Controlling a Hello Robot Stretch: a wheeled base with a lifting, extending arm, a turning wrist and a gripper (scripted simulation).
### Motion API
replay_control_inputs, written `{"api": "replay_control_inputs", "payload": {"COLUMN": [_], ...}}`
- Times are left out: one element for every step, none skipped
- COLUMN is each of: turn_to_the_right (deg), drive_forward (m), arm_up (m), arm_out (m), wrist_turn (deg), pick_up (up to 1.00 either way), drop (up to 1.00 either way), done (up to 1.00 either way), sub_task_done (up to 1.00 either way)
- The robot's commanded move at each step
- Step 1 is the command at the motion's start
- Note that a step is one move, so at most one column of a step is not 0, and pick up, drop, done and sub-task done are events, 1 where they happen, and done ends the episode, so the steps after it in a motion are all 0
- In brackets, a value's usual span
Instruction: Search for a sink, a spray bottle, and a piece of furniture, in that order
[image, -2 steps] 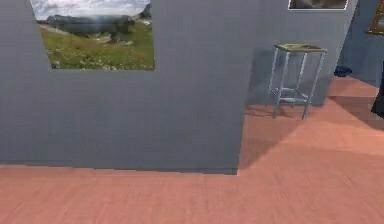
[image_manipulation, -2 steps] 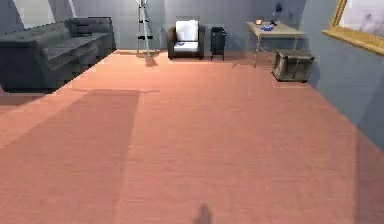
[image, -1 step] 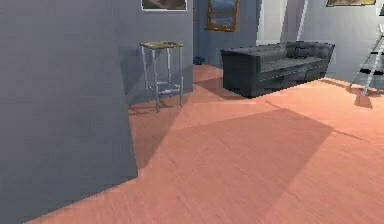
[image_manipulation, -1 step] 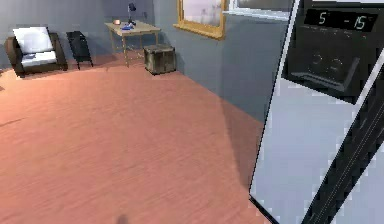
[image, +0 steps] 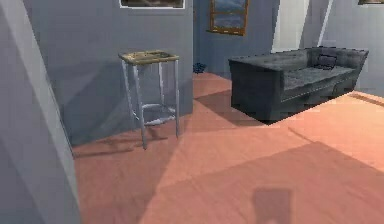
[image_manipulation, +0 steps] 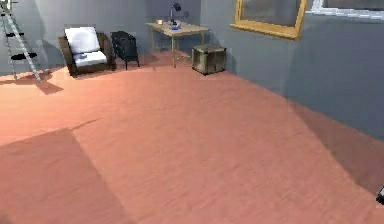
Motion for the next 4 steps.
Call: {"api": "replay_control_inputs", "payload": {"turn_to_the_right": [0.0,-30.0,0.0,24.0], "drive_forward": [0.65,0.00,0.80,0.00], "arm_up": [0.00,0.00,0.00,0.00], "arm_out": [0.00,0.00,0.00,0.00], "wrist_turn": [0.0,0.0,0.0,0.0], "pick_up": [0.00,0.00,0.00,0.00], "drop": [0.00,0.00,0.00,0.00], "done": [0.00,0.00,0.00,0.00], "sub_task_done": [0.00,0.00,0.00,0.00]}}
